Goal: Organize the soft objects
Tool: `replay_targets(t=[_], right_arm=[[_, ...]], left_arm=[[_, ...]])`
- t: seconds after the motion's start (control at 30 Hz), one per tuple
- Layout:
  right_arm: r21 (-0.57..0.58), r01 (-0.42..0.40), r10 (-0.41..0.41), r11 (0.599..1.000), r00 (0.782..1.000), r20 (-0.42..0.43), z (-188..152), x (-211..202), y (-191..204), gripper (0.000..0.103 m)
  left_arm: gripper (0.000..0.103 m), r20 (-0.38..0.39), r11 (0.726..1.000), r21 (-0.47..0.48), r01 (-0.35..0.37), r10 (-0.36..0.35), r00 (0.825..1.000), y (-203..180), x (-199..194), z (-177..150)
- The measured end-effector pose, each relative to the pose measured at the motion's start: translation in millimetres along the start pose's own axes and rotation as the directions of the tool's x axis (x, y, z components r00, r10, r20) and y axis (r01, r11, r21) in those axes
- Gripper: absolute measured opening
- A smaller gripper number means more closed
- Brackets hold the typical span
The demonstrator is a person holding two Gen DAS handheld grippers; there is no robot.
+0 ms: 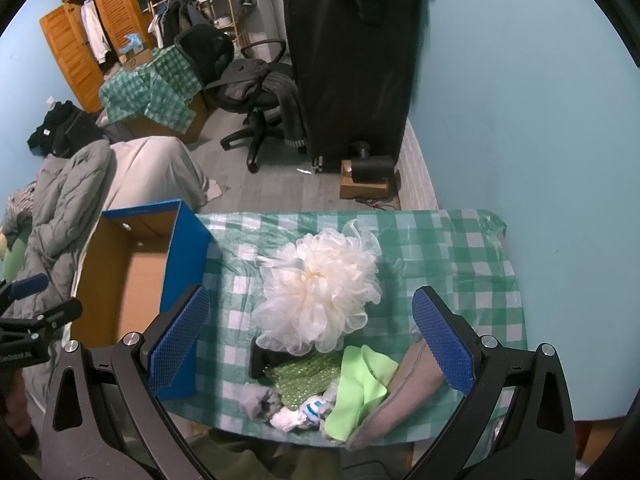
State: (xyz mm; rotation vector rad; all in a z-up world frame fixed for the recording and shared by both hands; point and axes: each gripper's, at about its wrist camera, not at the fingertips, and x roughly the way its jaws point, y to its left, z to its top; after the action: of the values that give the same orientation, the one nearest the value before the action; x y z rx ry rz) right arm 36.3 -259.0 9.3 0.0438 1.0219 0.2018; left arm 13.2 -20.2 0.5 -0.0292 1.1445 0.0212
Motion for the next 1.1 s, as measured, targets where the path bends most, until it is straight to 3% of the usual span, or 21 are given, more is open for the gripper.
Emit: replay_targets(t=[1.1], right_arm=[[0.001, 0.000, 0.000, 1.000, 1.000, -0.006, 0.4, -0.1, -3.0, 0.101]], left_arm=[[0.093, 0.002, 1.000, -0.001, 0.004, -0.004, 1.000, -1.8, -0.8, 0.9]])
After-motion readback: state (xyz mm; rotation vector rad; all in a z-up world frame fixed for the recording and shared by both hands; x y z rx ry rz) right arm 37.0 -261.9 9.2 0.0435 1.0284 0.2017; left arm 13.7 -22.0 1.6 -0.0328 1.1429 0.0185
